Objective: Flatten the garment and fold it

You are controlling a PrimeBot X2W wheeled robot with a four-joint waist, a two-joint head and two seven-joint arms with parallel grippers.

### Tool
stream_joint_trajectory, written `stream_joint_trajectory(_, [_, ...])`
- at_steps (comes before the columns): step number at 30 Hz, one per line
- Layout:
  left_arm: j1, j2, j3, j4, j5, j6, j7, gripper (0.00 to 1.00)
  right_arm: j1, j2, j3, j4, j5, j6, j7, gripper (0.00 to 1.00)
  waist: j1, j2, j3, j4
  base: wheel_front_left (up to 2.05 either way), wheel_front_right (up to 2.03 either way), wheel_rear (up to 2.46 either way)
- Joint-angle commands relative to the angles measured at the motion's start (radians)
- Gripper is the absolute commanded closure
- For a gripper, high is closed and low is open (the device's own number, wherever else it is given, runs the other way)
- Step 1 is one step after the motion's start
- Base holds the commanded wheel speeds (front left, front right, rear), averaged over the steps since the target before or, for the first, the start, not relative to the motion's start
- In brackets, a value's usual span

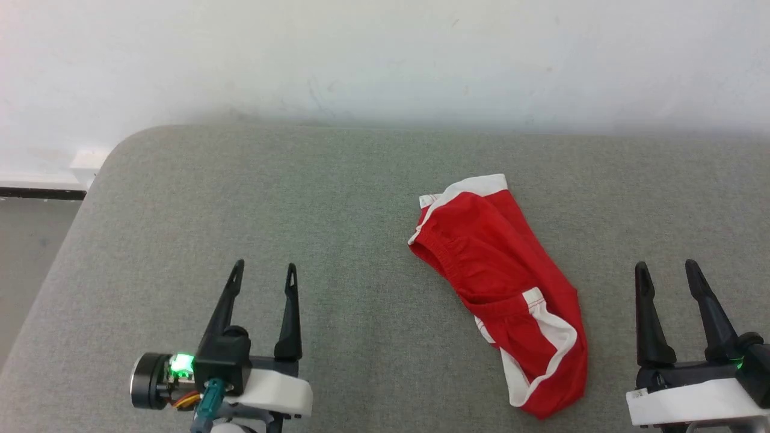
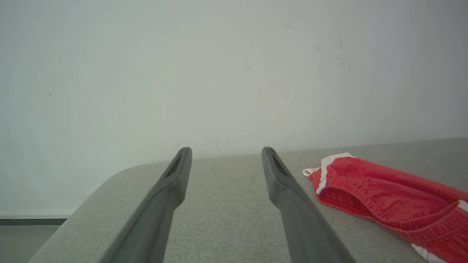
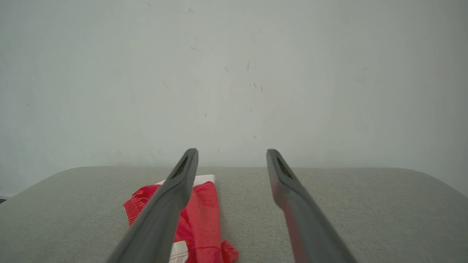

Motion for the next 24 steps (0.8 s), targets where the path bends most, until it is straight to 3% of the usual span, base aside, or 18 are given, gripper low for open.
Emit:
stream_joint_trajectory(1, [-0.007,-0.009,0.014,0.003,0.012,-0.014,-0.005,0.0,0.008,0.003,0.002,0.003,0.006,-0.001,-0.005,0.0,0.0001,0.0,0.0,-0.003,0.0,0.0,0.0])
stream_joint_trajectory(6, [-0.144,-0.017,0.038,0.016,0.023,-0.083,-0.005,0.0,-0.008,0.003,0.003,-0.002,0.004,-0.001,-0.005,0.0,0.0001,0.0,0.012,-0.004,0.0,0.0,0.0])
stream_joint_trajectory(12, [-0.409,0.024,-0.022,0.223,0.036,-0.265,-0.001,0.0,-0.027,0.003,0.013,-0.008,-0.003,-0.001,-0.005,0.0,0.0001,0.0,0.024,-0.03,0.0,0.0,0.0])
stream_joint_trajectory(15, [-0.547,0.023,-0.082,0.335,0.026,-0.336,0.063,0.0,-0.029,0.003,0.015,-0.012,-0.005,-0.001,-0.005,0.0,0.0001,0.0,0.036,-0.051,0.0,0.0,0.0])
stream_joint_trajectory(19, [-0.691,0.011,-0.206,0.443,-0.052,-0.364,0.212,0.0,-0.04,0.003,0.009,-0.012,-0.004,-0.001,-0.005,0.0,0.0001,0.0,0.062,-0.085,0.0,0.0,0.0])
stream_joint_trajectory(24, [-0.827,0.058,-0.486,0.51,-0.264,-0.365,0.39,0.0,-0.067,0.003,0.014,-0.013,0.002,-0.001,-0.005,0.0,0.0001,0.0,0.105,-0.137,0.0,0.0,0.0])
